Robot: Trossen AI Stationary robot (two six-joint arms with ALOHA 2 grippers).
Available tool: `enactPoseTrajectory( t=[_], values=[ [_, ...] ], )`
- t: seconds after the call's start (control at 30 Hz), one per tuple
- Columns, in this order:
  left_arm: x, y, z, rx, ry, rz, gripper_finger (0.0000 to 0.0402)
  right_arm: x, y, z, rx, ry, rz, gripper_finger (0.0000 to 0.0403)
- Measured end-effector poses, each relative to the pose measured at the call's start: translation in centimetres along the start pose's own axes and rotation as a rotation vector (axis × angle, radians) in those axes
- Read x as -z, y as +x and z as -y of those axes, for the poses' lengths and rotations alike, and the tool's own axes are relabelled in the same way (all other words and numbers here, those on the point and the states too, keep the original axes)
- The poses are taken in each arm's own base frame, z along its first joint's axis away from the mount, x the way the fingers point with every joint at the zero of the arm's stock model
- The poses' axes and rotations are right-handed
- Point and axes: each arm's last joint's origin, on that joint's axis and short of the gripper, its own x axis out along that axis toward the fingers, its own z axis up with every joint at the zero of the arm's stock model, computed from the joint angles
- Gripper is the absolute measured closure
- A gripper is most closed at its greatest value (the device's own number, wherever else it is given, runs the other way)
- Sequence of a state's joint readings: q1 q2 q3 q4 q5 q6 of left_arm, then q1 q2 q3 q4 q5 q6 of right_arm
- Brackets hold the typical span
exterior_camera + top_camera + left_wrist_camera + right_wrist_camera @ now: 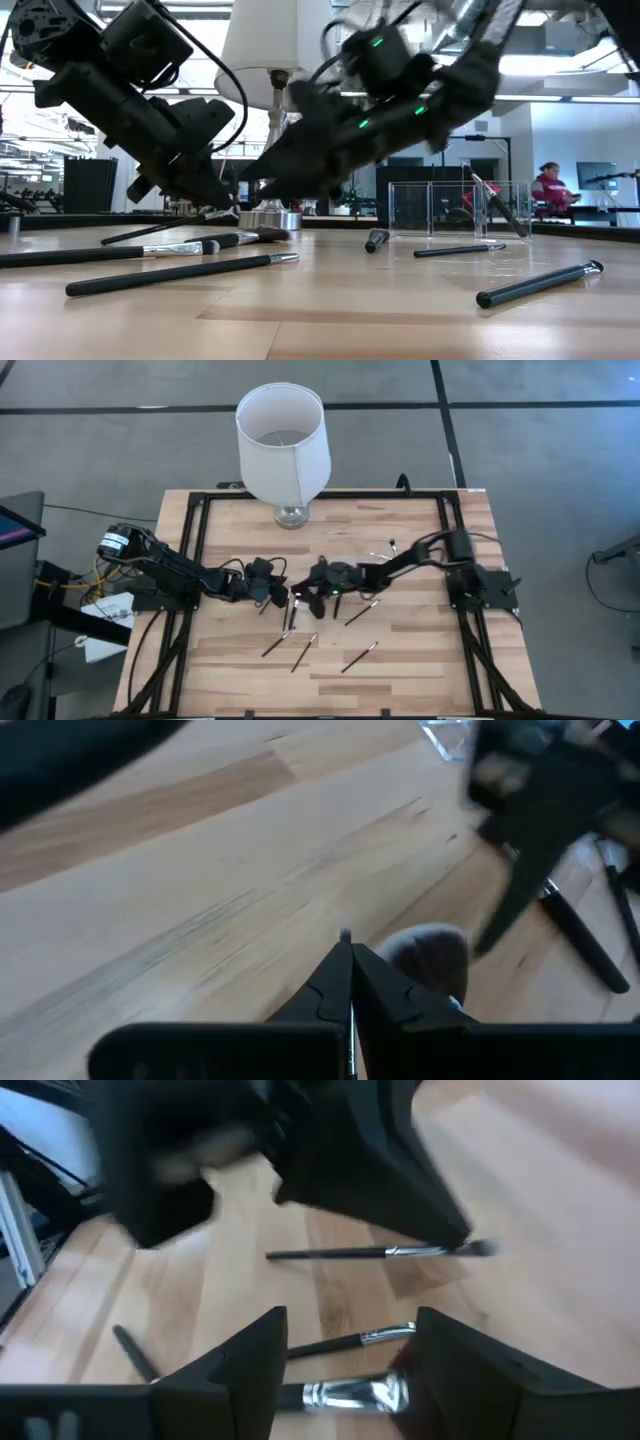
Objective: Pick & Place Makeup Supplies
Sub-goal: Put the black makeup brush into the transparent organizer
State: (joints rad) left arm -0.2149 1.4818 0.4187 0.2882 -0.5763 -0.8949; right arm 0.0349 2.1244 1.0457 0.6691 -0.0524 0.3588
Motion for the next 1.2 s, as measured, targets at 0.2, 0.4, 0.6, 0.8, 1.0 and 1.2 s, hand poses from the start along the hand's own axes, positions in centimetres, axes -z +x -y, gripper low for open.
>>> enactPoseTrajectory(
  t=[0.2,0.4,0.6,0.8,1.0,1.2],
  values=[
    [0.0,0.0,0.1,0.007,-0.003,0.004,0.0396,-0.1,3.6,1.7,-0.086,0.078,-0.032,0.0182],
    [-0.1,-0.1,0.2,0.018,-0.013,0.017,0.0396,-0.5,4.8,2.7,-0.075,0.092,-0.007,0.0182],
    [-0.3,-0.1,0.4,0.036,-0.028,0.032,0.0396,-1.2,4.4,2.6,-0.075,0.066,-0.001,0.0182],
    [-1.1,-0.8,0.5,0.099,0.14,0.012,0.0395,-1.0,3.9,2.6,-0.032,0.057,-0.108,0.0182],
    [-2.5,-2.3,0.0,0.154,0.278,-0.033,0.037,-3.3,2.4,1.7,-0.034,-0.033,-0.103,0.0182],
    [-0.5,-3.1,-1.7,0.113,0.346,-0.124,0.0306,-6.8,-0.7,-0.1,0.004,-0.155,-0.119,0.0184]
  ],
)
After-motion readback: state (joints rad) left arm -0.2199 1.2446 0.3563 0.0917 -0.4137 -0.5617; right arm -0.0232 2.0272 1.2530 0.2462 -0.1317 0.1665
